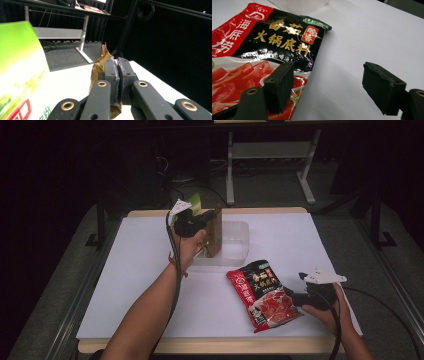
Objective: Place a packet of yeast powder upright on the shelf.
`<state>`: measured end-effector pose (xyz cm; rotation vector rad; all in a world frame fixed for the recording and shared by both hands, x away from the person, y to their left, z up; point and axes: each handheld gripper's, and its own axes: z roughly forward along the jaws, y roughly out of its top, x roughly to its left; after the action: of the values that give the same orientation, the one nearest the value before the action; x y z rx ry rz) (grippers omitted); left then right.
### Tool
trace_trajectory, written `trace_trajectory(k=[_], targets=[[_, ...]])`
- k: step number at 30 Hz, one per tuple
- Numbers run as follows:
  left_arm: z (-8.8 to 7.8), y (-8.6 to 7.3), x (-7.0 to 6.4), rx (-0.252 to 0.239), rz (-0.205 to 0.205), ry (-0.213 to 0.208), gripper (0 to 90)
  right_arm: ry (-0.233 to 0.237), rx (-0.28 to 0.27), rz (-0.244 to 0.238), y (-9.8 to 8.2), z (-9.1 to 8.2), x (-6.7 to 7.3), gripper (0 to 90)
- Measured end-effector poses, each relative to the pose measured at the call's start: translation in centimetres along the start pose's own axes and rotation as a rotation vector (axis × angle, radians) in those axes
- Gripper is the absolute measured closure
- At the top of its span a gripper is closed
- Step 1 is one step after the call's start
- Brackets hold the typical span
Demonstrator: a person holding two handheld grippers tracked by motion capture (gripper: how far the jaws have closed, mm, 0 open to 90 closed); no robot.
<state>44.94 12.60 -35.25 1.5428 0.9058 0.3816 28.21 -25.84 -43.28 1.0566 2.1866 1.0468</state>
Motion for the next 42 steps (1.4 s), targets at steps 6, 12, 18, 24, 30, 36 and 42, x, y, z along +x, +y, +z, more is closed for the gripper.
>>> trace_trajectory(k=[6, 12, 18, 24, 30, 36, 42], targets=[[-0.5, -0.3, 0.1, 0.007, 0.027, -0.007, 86.5, 0.002, 0.001, -0.001, 0.0, 0.1, 0.1, 24.5], [-0.9, -0.5, 0.3, 0.012, 0.047, -0.012, 86.0, 0.004, 0.004, -0.008, 0.1, 0.2, 0.2, 24.5], [-1.3, -0.8, 0.1, 0.013, 0.076, -0.026, 85.2, 0.007, 0.007, -0.008, 0.1, 0.2, 0.3, 24.5], [-1.9, -0.9, -0.3, 0.008, 0.111, -0.069, 78.0, 0.007, 0.006, -0.011, 0.1, 0.2, 0.3, 24.5], [-2.7, -0.8, -0.6, 0.006, 0.142, -0.078, 70.8, 0.009, 0.006, -0.008, 0.1, 0.2, 0.3, 24.5], [-4.2, -0.5, -0.9, 0.021, 0.194, -0.097, 63.8, 0.012, 0.008, -0.006, 0.0, 0.1, 0.3, 24.5], [-5.5, -0.6, -1.1, 0.032, 0.231, -0.113, 60.5, 0.02, 0.012, -0.001, 0.1, 0.3, 0.4, 24.5]])
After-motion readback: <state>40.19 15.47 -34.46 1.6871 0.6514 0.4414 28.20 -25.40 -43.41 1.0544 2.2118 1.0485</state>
